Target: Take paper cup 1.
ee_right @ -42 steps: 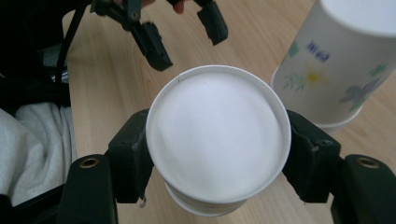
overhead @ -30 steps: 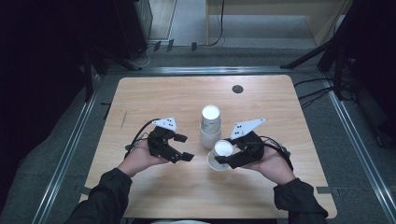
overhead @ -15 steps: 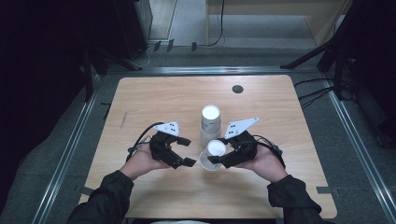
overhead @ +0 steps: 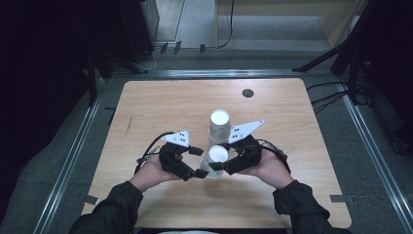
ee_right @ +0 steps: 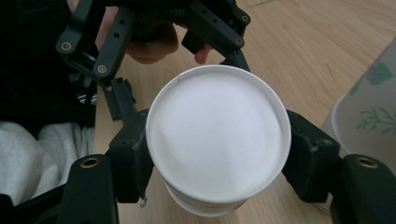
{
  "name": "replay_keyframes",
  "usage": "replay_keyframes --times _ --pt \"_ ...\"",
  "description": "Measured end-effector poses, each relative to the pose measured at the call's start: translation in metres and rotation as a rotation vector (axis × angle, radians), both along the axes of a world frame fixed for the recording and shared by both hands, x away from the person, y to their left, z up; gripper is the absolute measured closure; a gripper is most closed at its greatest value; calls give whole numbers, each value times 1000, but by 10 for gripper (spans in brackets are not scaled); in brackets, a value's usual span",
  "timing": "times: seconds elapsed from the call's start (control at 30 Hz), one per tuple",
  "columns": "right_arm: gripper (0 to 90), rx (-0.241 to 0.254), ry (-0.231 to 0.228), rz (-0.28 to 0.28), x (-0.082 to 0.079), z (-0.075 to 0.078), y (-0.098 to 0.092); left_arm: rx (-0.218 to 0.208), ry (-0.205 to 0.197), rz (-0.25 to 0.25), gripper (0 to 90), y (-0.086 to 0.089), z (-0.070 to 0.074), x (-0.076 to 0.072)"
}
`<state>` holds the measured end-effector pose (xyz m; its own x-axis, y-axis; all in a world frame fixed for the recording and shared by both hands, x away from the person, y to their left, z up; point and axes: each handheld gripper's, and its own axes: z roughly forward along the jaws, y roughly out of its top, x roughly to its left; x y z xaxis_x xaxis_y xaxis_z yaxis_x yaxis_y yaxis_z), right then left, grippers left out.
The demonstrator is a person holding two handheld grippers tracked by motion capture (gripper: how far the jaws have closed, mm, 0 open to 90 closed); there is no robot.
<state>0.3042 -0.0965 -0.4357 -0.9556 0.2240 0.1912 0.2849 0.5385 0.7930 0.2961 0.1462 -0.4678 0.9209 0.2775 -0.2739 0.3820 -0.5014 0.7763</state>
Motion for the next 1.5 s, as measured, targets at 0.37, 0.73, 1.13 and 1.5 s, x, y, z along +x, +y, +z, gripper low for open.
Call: replay_keyframes --times 0.37,0.73,1.13,1.5 --pt "337 48 39 8 -2 5 7 -39 -16 -21 140 -4 2 -5" --pt "340 85 65 24 -2 6 12 -39 -46 -42 229 -5 3 -8" --pt "335 107 72 22 -2 8 10 -36 -77 -47 279 -4 7 -9" --pt "225 71 26 21 -3 5 1 37 -77 -10 274 9 13 -4"
